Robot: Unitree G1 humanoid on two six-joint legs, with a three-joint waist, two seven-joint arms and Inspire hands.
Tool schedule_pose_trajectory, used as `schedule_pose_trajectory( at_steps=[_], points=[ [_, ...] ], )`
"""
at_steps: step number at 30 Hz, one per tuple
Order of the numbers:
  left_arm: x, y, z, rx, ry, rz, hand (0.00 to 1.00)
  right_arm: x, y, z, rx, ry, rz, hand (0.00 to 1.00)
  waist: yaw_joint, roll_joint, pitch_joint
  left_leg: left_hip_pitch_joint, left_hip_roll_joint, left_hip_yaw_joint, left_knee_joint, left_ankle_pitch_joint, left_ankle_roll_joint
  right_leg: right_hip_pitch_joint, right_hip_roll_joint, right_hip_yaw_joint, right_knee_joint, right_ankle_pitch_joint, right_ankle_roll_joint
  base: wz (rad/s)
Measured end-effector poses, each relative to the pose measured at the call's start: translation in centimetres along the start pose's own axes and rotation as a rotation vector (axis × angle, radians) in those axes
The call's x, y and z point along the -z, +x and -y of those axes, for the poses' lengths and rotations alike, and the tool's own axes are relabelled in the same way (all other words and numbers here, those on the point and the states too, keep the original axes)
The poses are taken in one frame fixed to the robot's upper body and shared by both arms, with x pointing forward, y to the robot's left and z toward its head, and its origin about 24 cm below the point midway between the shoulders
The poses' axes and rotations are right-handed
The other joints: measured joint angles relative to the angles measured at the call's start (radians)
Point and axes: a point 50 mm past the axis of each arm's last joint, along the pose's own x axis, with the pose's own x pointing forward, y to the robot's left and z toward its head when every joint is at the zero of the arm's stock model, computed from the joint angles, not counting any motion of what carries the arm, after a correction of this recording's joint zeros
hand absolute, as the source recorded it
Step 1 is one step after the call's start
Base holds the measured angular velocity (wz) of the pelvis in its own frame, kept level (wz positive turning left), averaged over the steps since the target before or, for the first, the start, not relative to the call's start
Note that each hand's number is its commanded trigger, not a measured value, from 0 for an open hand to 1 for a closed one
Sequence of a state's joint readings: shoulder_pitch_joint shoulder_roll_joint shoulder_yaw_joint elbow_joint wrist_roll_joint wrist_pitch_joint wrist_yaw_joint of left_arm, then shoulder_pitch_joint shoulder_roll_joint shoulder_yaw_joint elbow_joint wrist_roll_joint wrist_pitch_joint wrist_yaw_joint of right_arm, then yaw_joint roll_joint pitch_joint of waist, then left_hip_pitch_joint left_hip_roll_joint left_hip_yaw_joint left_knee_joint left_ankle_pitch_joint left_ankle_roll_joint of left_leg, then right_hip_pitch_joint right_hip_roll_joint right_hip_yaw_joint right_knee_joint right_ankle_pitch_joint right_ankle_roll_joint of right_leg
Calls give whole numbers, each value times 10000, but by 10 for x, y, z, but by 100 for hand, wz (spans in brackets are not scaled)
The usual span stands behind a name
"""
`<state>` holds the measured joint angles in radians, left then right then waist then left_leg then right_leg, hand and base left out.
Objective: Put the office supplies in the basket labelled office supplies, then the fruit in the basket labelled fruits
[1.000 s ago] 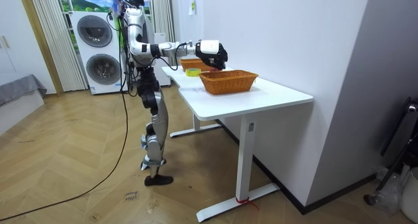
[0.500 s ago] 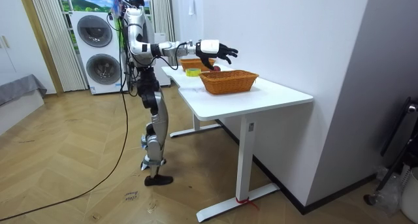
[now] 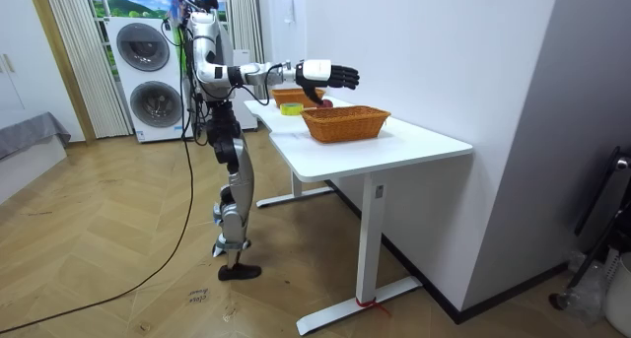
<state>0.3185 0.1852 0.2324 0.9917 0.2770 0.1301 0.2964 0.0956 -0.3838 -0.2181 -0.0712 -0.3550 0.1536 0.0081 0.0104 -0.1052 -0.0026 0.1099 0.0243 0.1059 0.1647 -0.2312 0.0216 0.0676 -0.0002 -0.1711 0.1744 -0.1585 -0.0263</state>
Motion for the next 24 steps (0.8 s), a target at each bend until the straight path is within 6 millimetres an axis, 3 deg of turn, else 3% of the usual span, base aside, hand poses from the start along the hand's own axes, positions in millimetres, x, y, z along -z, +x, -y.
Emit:
schedule_pose_trajectory(
  at_steps=[7,13,24],
  points=[
    [0,0,0,-23,-9,59,0,-7,0,2,106,177,350,0,36,-14,8,31,0,2,-59,0,0,26,11,12,13,0,0,-1],
    [-3,1,-1,-32,-31,96,0,-9,0,-1,-325,2177,455,0,267,-122,33,59,-3,11,-41,0,1,-5,10,89,103,-1,0,-1],
    [-8,1,0,-6,-41,191,0,-56,18,2,-1222,4856,2323,0,403,-140,44,-4,-5,-103,30,0,1,17,-4,-37,88,0,0,2]
  ],
)
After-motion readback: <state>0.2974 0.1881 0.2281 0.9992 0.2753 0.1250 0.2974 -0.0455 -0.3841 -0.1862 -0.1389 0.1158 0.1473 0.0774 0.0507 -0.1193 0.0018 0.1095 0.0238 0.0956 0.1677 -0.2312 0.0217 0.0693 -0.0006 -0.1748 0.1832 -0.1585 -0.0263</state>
